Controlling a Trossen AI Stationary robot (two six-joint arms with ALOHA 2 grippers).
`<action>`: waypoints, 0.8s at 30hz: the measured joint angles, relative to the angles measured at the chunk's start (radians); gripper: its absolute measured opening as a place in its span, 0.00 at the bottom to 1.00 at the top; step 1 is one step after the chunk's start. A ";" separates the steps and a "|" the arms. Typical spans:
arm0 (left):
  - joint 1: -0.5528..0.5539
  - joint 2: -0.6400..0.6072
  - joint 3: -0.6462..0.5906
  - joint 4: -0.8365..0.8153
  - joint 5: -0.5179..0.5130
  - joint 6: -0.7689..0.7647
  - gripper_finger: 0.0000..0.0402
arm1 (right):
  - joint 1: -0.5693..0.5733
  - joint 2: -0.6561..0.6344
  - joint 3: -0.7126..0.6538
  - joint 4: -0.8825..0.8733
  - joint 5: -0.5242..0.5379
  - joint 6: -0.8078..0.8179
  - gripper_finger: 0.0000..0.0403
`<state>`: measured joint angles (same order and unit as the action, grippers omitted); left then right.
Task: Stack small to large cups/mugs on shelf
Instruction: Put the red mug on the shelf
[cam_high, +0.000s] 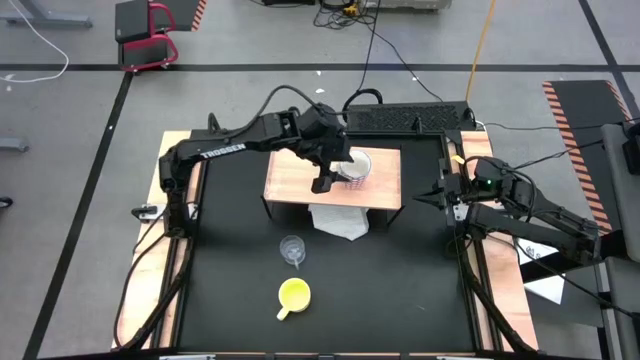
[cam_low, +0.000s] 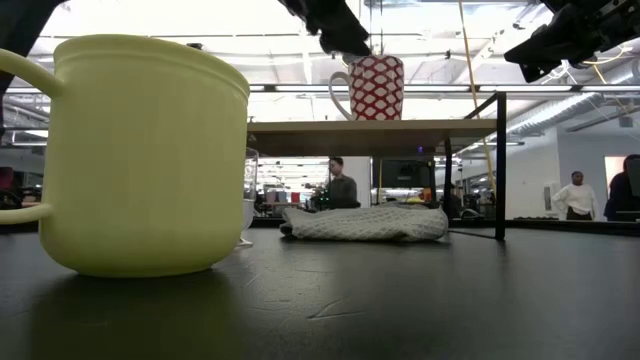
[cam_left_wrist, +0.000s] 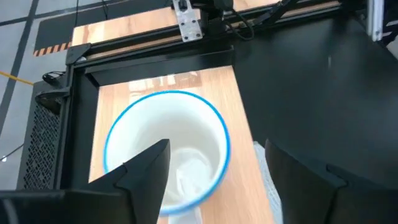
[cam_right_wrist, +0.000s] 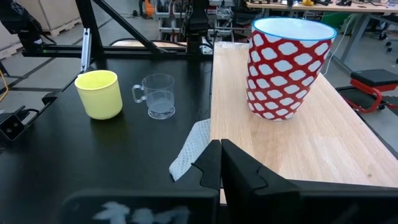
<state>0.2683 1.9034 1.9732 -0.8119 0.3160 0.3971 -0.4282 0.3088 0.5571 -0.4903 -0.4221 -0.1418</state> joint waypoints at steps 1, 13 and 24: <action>-0.001 0.013 0.000 -0.008 0.000 0.005 0.67 | 0.000 0.000 0.000 -0.001 0.000 0.000 0.00; 0.000 0.042 0.000 -0.007 -0.009 0.046 0.60 | 0.000 0.000 0.000 0.000 0.000 0.003 0.00; 0.000 0.041 0.000 -0.001 -0.008 0.042 0.58 | 0.000 0.000 0.000 0.000 0.000 0.003 0.00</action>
<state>0.2680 1.9446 1.9728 -0.8131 0.3084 0.4389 -0.4280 0.3088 0.5571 -0.4908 -0.4221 -0.1387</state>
